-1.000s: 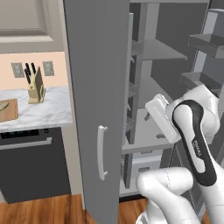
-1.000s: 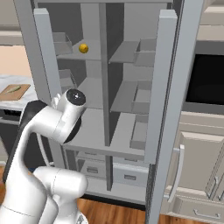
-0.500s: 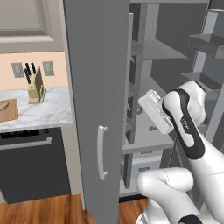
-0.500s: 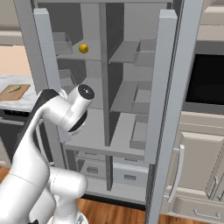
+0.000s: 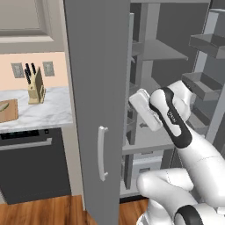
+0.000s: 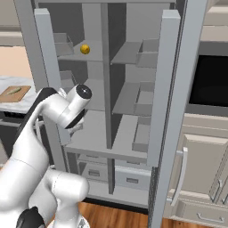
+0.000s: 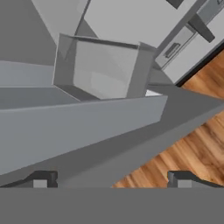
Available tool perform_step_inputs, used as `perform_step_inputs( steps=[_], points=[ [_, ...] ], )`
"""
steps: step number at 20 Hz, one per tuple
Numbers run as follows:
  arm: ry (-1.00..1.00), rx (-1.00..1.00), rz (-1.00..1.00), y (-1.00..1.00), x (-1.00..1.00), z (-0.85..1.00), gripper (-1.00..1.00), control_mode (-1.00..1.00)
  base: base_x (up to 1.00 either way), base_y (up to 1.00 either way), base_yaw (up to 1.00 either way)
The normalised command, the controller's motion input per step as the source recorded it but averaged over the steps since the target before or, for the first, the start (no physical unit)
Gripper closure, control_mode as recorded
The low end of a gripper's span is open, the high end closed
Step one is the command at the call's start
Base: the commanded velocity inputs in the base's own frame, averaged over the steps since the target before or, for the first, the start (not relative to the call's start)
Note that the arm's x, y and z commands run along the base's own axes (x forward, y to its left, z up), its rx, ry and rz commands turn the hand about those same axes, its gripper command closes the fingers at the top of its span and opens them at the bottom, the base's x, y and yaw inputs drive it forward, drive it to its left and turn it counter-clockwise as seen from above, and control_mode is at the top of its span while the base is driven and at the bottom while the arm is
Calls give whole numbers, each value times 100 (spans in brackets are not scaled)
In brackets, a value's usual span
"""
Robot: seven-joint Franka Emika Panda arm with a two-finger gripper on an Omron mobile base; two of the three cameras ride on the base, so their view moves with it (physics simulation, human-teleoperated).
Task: Retrieve a lemon from the fridge and place it on the cutting board with the fish.
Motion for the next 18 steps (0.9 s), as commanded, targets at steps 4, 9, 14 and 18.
perform_step_inputs(
  steps=[4, 9, 14, 18],
  points=[
    [-8, 0, 0, 27, 16, -8, -100, -100, 0, 0, 0],
    [-8, 2, 0, 34, 1, -4, -100, -100, 0, 0, 0],
    [-7, 5, 0, 44, -16, 0, -100, -100, 0, 0, 0],
    [-1, 6, 0, 67, -47, 0, -100, -100, 0, 0, 0]
  ],
)
